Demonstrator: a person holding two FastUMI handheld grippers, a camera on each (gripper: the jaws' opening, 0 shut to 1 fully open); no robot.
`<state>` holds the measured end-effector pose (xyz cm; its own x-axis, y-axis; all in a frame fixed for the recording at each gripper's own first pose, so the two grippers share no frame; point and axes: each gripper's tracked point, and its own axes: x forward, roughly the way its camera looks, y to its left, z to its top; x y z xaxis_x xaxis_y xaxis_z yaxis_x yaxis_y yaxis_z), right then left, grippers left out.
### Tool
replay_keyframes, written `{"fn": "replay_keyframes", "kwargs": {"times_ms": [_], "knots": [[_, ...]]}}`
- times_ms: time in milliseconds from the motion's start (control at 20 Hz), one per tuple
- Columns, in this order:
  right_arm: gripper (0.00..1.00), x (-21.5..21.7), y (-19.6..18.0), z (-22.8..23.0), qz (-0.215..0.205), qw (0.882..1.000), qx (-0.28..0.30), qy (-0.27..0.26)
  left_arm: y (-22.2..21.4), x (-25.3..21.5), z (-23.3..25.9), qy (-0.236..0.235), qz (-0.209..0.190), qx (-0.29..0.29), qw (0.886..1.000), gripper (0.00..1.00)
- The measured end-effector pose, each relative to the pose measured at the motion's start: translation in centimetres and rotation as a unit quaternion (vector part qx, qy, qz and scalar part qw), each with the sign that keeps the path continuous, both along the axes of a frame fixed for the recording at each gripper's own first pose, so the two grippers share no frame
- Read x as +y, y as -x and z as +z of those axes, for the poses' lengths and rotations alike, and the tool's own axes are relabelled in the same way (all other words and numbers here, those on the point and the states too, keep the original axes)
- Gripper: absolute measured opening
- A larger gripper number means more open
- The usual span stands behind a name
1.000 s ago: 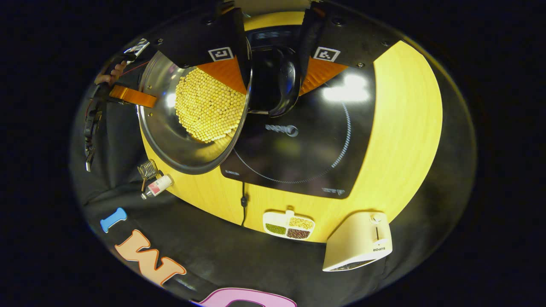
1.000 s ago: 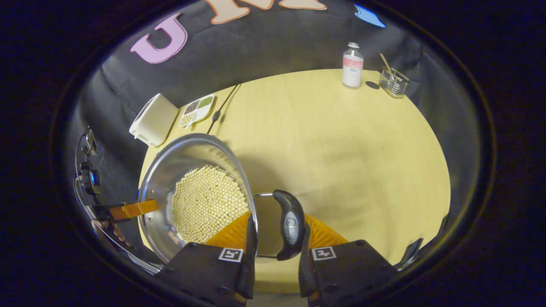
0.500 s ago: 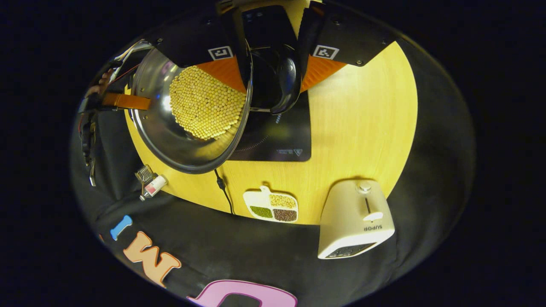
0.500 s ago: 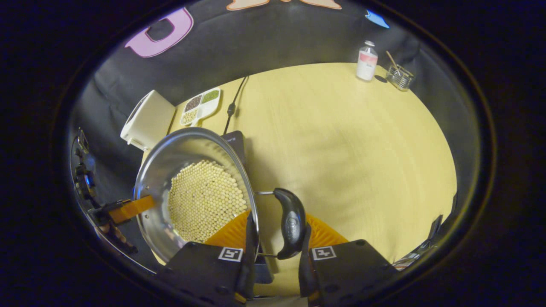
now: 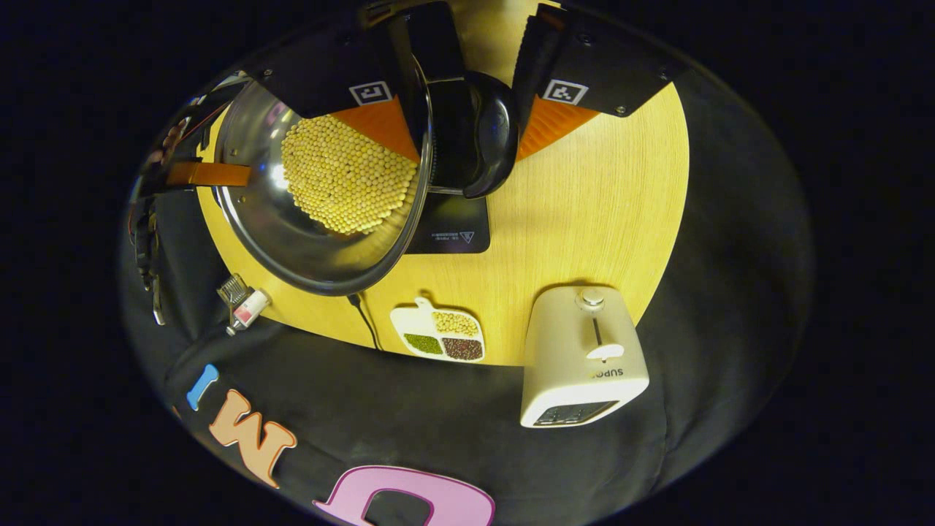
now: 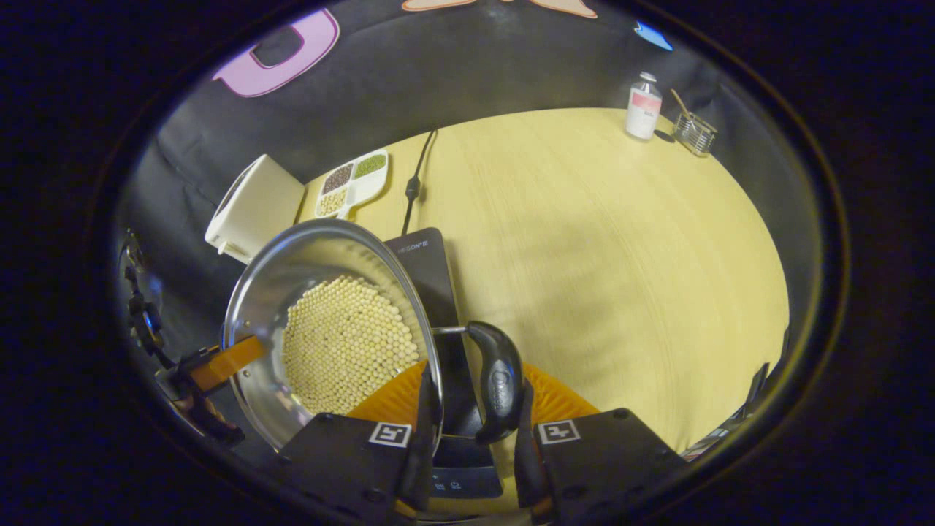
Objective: First push the handle of the pot to place it horizontally, then grasp the pot with both hands and set it on the induction cooktop.
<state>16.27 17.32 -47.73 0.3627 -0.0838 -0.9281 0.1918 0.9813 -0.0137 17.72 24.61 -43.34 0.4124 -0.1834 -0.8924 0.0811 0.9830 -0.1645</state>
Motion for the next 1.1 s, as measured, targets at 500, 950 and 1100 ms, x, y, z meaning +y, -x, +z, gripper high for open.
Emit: {"fn": "replay_keyframes", "kwargs": {"times_ms": [500, 950, 1100], "knots": [[0.72, -0.6, 0.4, 4.8, 0.016, 0.997, -0.071, -0.009, 1.1, 0.7, 5.5, -0.035, 0.045, -0.094, 0.994, 0.60], [0.92, -5.1, 2.1, 15.0, 0.060, 0.976, -0.200, -0.058, 4.6, -5.2, 16.9, -0.063, 0.094, -0.220, 0.969, 0.86], [0.95, -7.0, 3.7, 19.1, 0.100, 0.957, -0.264, -0.064, 7.6, -8.5, 20.6, -0.068, 0.103, -0.258, 0.958, 0.87]]}}
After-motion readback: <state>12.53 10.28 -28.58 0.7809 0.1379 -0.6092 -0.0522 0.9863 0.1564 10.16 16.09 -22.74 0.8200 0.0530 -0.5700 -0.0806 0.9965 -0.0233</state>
